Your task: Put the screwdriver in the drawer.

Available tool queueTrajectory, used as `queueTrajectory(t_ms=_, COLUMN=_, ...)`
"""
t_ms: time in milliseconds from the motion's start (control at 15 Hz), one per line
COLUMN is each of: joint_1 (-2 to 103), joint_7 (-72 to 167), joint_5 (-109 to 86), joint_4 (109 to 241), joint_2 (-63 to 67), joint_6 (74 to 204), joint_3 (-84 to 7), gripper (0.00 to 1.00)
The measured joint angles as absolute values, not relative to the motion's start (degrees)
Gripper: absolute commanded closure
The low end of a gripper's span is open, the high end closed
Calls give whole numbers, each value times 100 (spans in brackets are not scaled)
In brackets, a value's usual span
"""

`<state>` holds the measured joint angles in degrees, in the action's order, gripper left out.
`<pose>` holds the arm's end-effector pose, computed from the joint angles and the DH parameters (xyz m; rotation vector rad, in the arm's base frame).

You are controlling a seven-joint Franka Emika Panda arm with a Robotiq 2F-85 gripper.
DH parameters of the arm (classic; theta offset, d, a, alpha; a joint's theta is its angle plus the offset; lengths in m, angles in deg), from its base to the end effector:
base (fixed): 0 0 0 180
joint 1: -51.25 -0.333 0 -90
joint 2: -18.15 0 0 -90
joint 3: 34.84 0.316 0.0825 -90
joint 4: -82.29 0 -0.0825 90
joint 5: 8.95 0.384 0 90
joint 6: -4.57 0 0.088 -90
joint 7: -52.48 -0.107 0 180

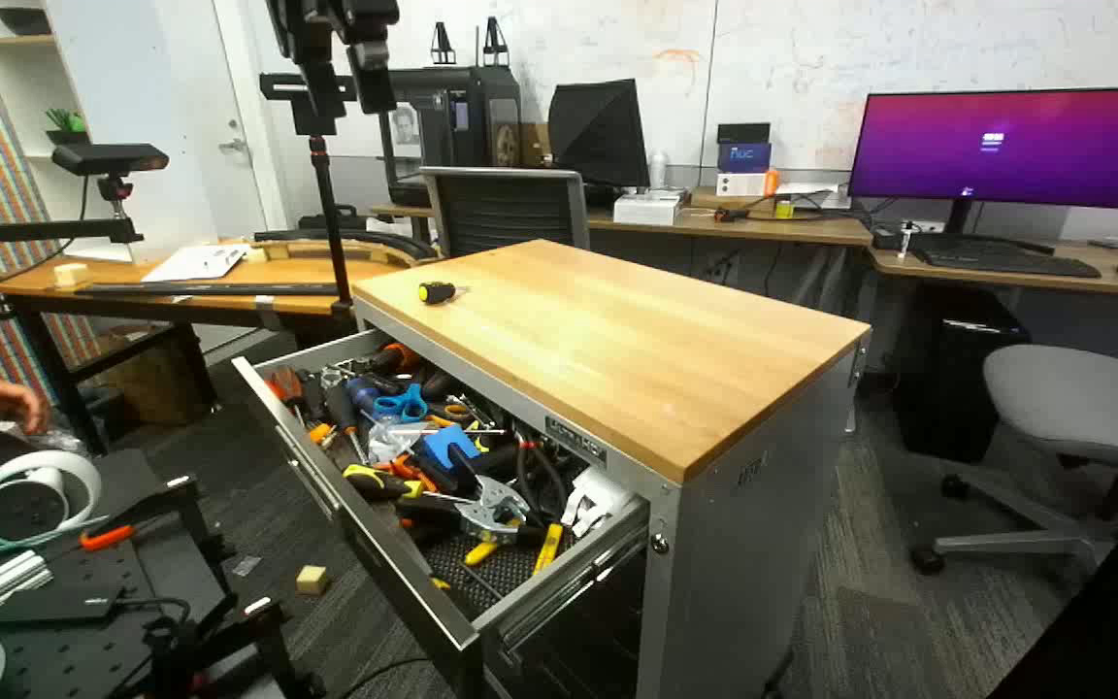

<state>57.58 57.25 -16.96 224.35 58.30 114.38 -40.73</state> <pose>0.3439 -0.0895 0.5340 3.0474 -0.1097 0.1919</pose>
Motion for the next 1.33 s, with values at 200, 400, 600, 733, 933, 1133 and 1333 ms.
queueTrajectory(t_ms=200, joint_1=5758, joint_7=5725, joint_5=-1696, joint_4=22348, joint_2=5854, joint_6=11444, joint_3=-4073, gripper=0)
queueTrajectory(t_ms=400, joint_1=5758, joint_7=5725, joint_5=-1696, joint_4=22337, joint_2=5862, joint_6=11444, joint_3=-4073, gripper=0)
queueTrajectory(t_ms=600, joint_1=5764, joint_7=5574, joint_5=-1622, joint_4=22369, joint_2=5810, joint_6=11516, joint_3=-4097, gripper=0)
queueTrajectory(t_ms=733, joint_1=5705, joint_7=5427, joint_5=-1326, joint_4=22374, joint_2=5512, joint_6=11921, joint_3=-4090, gripper=0)
queueTrajectory(t_ms=933, joint_1=5279, joint_7=5407, joint_5=-750, joint_4=22286, joint_2=4677, joint_6=12646, joint_3=-3938, gripper=0)
queueTrajectory(t_ms=1133, joint_1=4812, joint_7=5408, joint_5=-417, joint_4=22058, joint_2=3755, joint_6=13021, joint_3=-3593, gripper=0)
queueTrajectory(t_ms=1333, joint_1=4497, joint_7=5358, joint_5=-383, joint_4=21659, joint_2=2800, joint_6=13303, joint_3=-3149, gripper=0)
